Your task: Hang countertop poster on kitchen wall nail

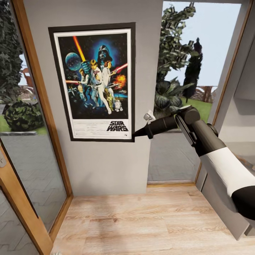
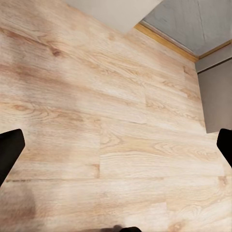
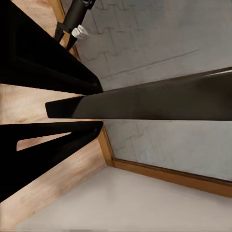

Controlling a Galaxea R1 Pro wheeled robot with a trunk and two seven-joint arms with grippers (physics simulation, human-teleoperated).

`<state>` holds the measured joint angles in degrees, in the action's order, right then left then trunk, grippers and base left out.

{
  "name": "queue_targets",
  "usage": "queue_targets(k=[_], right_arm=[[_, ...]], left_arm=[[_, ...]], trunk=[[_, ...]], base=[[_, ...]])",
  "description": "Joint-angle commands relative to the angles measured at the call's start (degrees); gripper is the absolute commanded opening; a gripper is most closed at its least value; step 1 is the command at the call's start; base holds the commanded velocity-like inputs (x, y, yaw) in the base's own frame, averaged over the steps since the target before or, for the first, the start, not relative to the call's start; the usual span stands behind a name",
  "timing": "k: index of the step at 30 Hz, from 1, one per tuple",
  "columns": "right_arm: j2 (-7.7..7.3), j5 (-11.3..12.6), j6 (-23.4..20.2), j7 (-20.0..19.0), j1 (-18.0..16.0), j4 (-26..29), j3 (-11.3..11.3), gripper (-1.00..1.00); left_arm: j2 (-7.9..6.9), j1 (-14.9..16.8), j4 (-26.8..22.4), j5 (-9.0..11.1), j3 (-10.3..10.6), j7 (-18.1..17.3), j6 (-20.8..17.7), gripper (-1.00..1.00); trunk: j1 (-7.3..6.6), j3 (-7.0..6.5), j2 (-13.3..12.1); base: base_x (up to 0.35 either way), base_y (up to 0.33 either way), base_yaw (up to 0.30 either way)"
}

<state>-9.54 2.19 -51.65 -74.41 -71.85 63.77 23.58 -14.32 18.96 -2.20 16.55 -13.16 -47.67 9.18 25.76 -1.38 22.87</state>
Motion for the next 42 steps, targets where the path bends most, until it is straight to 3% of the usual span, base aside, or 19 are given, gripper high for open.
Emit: queue_targets(k=[1,42], right_arm=[[-0.05,0.3,-0.6,0.0,-0.1,0.0,0.2,-1.0],[0.3,0.6,-0.5,0.6,-0.7,0.0,0.3,-1.0]], left_arm=[[-0.01,0.0,0.1,-0.1,-0.1,-0.1,0.3,1.0],[-0.88,0.0,0.1,0.0,-0.1,-0.2,0.3,1.0]], trunk=[[0.02,0.03,0.0],[0.02,0.03,0.0]], base=[[0.0,0.0,0.0],[0.0,0.0,0.0]])
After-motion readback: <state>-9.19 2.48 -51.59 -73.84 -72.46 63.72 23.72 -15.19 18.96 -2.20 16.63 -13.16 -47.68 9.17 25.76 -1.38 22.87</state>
